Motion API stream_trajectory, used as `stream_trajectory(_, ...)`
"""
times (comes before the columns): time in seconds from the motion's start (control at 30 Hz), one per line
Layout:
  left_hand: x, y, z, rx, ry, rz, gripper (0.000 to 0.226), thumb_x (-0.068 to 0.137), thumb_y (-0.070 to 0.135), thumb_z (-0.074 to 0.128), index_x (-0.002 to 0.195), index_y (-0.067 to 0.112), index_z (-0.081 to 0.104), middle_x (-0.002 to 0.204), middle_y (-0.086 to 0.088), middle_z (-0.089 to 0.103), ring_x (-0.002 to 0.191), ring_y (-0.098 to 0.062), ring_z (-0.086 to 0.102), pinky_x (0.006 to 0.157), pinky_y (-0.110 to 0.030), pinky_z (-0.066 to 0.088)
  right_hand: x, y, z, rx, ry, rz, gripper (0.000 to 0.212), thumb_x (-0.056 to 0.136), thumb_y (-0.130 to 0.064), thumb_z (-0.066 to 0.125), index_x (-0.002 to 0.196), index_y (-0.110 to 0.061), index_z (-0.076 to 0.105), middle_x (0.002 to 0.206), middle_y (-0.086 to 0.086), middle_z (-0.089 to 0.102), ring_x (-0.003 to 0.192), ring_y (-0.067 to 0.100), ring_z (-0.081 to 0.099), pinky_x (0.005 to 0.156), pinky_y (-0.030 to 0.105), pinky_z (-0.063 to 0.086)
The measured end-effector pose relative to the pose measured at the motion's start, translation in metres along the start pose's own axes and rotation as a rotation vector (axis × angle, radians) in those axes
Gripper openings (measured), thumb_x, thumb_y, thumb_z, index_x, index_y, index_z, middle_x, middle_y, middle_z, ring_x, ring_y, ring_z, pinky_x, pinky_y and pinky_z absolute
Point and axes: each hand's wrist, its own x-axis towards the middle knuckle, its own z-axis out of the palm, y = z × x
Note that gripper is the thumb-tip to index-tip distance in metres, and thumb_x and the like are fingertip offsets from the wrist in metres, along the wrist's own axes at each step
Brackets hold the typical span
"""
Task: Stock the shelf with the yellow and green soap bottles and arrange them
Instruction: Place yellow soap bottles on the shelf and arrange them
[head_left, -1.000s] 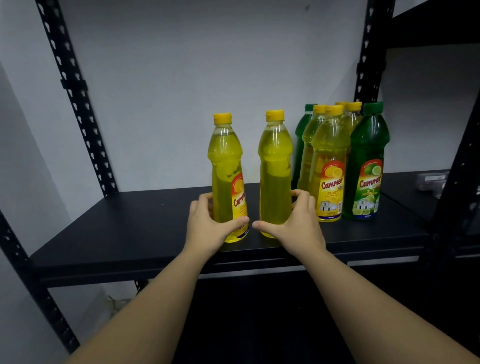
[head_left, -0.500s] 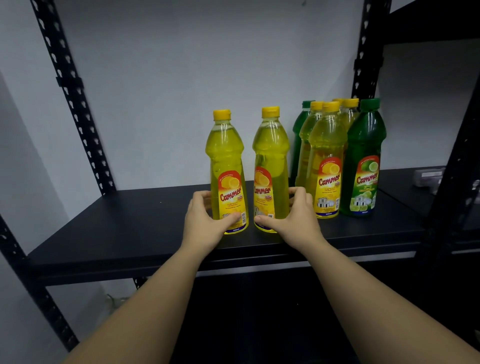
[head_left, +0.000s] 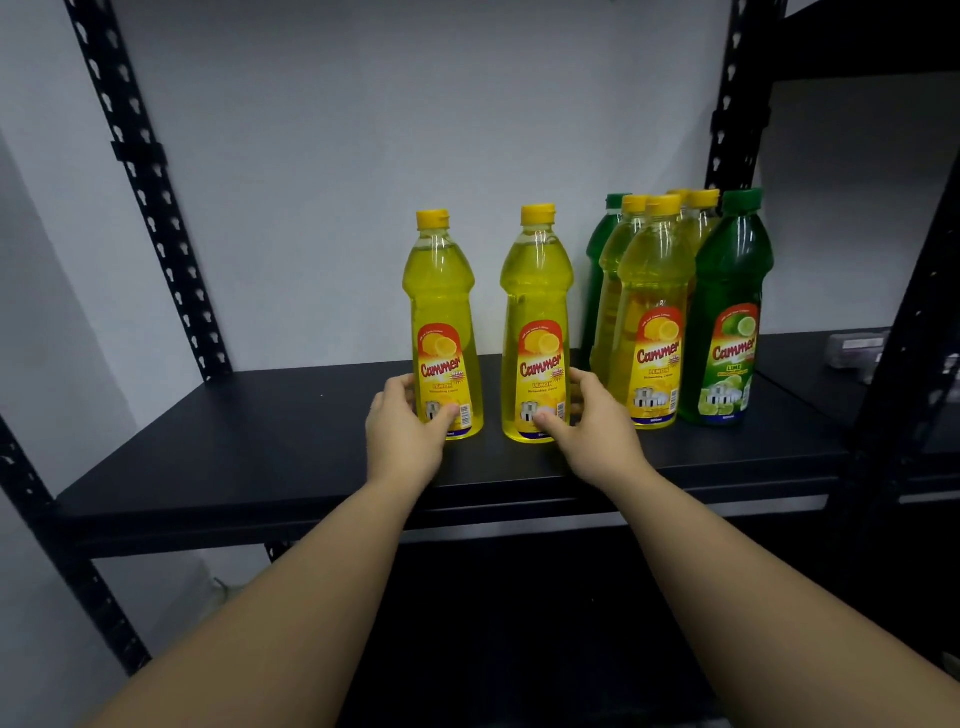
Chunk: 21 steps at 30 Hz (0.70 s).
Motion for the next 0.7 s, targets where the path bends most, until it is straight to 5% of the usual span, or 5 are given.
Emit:
stream_trajectory(0.13, -0.010, 0.008, -0.001, 0.087, 0.076, 0.078, 0.050, 0.084, 0.036, 0.085, 0.121, 0.023, 0.054, 0.119, 0.003, 0.051, 0.111, -0.015, 0.055, 0.089, -0.032, 0.050, -0.006, -0.007, -0.006, -0.035, -0.023, 0.009, 0.087, 0.088, -0.045, 0.078, 0.158, -0.021, 0.032, 0.138, 0.000, 0.060, 0.121, 0.018, 0.061, 0.099, 0.046, 0.056)
stream_trajectory(0.23, -0.019, 0.015, 0.007, 0.101, -0.084, 0.186, 0.038, 0.085, 0.036, 0.084, 0.109, 0.024, 0.058, 0.102, 0.006, 0.058, 0.091, -0.014, 0.063, 0.077, -0.027, 0.054, -0.021, -0.004, -0.026, -0.059, -0.045, 0.005, 0.089, 0.079, -0.055, 0.081, 0.151, -0.022, 0.041, 0.121, -0.006, 0.066, 0.111, 0.014, 0.063, 0.094, 0.042, 0.057)
stream_trajectory(0.37, -0.020, 0.032, 0.030, 0.100, -0.295, 0.113, 0.072, 0.079, 0.050, 0.085, 0.136, 0.021, 0.053, 0.117, 0.006, 0.067, 0.099, -0.010, 0.067, 0.084, -0.028, 0.056, -0.047, 0.022, -0.058, -0.263, -0.091, -0.028, 0.074, 0.069, -0.079, 0.070, 0.124, -0.031, 0.065, 0.115, -0.014, 0.067, 0.112, 0.011, 0.059, 0.101, 0.043, 0.050)
stream_trajectory(0.5, -0.017, 0.041, 0.057, 0.137, -0.294, 0.074, 0.082, 0.076, 0.053, 0.087, 0.141, 0.019, 0.051, 0.125, 0.005, 0.072, 0.107, -0.015, 0.070, 0.094, -0.045, 0.059, -0.062, 0.045, -0.070, -0.360, -0.005, -0.146, 0.051, 0.085, -0.065, 0.069, 0.123, -0.031, 0.071, 0.125, -0.015, 0.068, 0.124, 0.010, 0.054, 0.110, 0.038, 0.038)
stream_trajectory(0.7, 0.002, 0.041, 0.089, 0.208, -0.245, 0.070, 0.074, 0.082, 0.049, 0.084, 0.140, 0.018, 0.052, 0.129, 0.000, 0.071, 0.114, -0.020, 0.069, 0.097, -0.046, 0.058, -0.065, 0.059, -0.059, -0.308, 0.096, -0.167, 0.047, 0.088, -0.058, 0.069, 0.124, -0.027, 0.075, 0.133, -0.012, 0.067, 0.129, 0.007, 0.052, 0.114, 0.031, 0.025)
